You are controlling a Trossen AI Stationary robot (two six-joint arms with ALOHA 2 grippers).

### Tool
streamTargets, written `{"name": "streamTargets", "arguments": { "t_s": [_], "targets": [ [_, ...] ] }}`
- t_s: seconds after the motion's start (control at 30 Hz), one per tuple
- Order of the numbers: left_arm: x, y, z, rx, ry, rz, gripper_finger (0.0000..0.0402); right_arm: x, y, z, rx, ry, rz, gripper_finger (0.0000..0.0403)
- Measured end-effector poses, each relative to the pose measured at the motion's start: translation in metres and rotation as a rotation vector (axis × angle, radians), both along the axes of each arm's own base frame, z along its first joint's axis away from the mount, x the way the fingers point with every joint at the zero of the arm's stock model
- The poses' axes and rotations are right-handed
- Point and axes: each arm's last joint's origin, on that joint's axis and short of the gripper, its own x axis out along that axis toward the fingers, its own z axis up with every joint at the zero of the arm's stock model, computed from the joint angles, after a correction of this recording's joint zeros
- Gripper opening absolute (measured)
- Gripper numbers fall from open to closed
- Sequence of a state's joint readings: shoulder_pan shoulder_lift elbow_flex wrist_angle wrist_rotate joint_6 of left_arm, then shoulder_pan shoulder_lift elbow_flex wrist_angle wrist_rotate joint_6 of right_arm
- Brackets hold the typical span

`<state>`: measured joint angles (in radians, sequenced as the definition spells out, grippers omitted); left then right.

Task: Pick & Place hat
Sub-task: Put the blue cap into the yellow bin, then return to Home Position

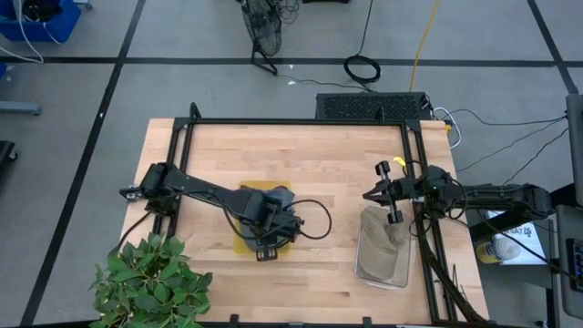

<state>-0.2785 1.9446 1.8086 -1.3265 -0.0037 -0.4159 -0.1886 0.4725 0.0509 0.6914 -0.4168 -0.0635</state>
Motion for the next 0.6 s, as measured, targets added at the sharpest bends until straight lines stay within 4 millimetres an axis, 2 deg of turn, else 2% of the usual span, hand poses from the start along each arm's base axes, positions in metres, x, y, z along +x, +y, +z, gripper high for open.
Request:
{"name": "streamTargets", "arguments": {
  "t_s": [0.1, 0.2, 0.33, 0.4, 0.5, 0.6],
  "targets": [
    [-0.001, 0.005, 0.015, 0.033, -0.006, -0.044, 0.0115, 0.001, 0.000, -0.002, 0.021, 0.030, 0.006, 0.0004],
    [-0.007, 0.009, 0.037, 0.157, -0.007, -0.124, 0.0102, 0.001, 0.002, -0.005, 0.025, 0.064, 0.064, 0.0004],
    [-0.023, 0.011, 0.077, 0.287, -0.094, -0.223, 0.0046, 0.000, 0.003, -0.006, 0.043, 0.079, 0.121, 0.0004],
    [-0.041, 0.016, 0.101, 0.299, -0.173, -0.274, 0.0014, 0.000, 0.003, -0.007, 0.066, 0.098, 0.123, 0.0004],
    [-0.078, 0.030, 0.133, 0.382, -0.275, -0.267, 0.0009, 0.001, 0.003, -0.013, 0.083, 0.164, 0.122, 0.0004],
    [-0.114, 0.048, 0.155, 0.403, -0.437, -0.224, 0.0004, 0.001, 0.003, -0.015, 0.081, 0.175, 0.118, 0.0004]
  ]
}}
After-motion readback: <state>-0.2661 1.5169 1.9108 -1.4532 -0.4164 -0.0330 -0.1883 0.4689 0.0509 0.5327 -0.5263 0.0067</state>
